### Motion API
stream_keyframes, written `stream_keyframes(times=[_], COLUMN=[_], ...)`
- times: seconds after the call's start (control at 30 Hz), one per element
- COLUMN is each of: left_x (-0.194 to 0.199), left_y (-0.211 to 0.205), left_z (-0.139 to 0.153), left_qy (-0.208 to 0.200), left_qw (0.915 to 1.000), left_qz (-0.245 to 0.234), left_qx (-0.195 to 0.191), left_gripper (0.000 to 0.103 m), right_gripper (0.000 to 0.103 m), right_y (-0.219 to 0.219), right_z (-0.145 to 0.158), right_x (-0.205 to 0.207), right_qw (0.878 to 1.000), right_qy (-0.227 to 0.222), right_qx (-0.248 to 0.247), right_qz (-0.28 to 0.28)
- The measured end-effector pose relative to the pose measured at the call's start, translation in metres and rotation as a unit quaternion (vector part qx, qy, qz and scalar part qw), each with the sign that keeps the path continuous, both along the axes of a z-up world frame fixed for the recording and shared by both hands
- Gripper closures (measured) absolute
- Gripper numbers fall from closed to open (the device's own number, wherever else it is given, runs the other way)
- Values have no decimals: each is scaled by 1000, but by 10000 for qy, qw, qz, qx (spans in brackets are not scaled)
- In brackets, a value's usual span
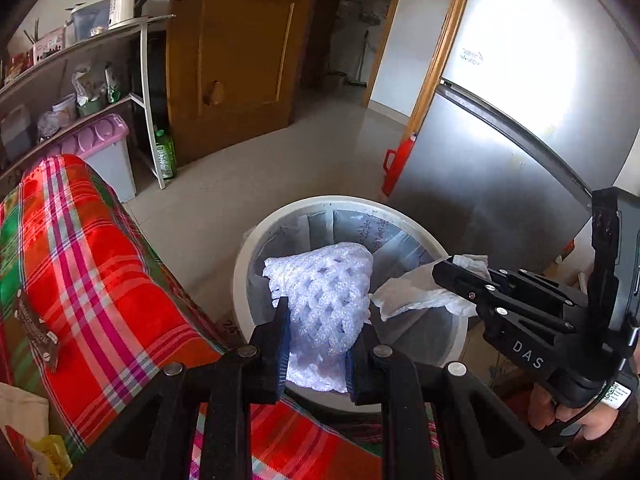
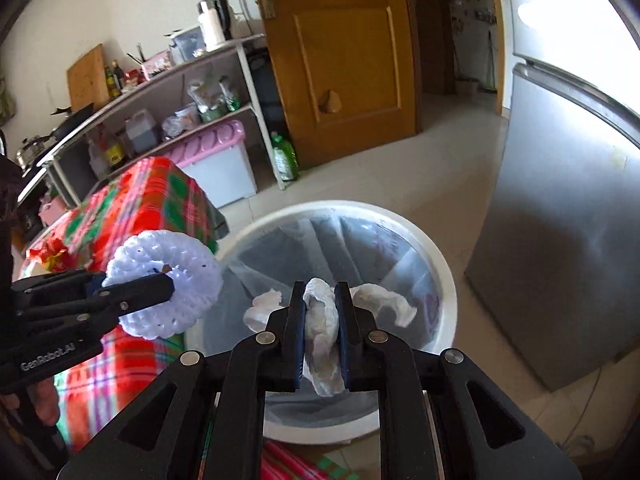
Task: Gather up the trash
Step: 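Open both tools to drop the foam net and tissue into the bin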
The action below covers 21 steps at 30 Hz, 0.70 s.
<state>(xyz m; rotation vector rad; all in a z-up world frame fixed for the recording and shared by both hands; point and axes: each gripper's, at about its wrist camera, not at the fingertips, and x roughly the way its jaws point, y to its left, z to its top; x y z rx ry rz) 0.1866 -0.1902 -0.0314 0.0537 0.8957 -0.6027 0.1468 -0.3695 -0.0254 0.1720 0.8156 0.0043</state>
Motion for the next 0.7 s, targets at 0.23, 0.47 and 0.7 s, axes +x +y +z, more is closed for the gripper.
stream_keyframes(times=[0.23, 0.47, 0.7], left_x=[12, 16, 8], left_y=[-11, -9, -3], left_z=[-16, -16, -4], left_qy=[271, 230, 125], left_qw=[9996, 9997, 9998], left_qz=[-3, 117, 137], left_qx=[13, 58, -1], left_gripper=[69, 57, 57], right_gripper=[61, 51, 51], right_y=[-5, -6, -3], right_z=[-13, -15, -4], right_x=[7, 5, -4], right_qw=[9997, 9995, 9994], right_qy=[206, 243, 146], right_qx=[-19, 18, 18], right_qz=[-92, -212, -316])
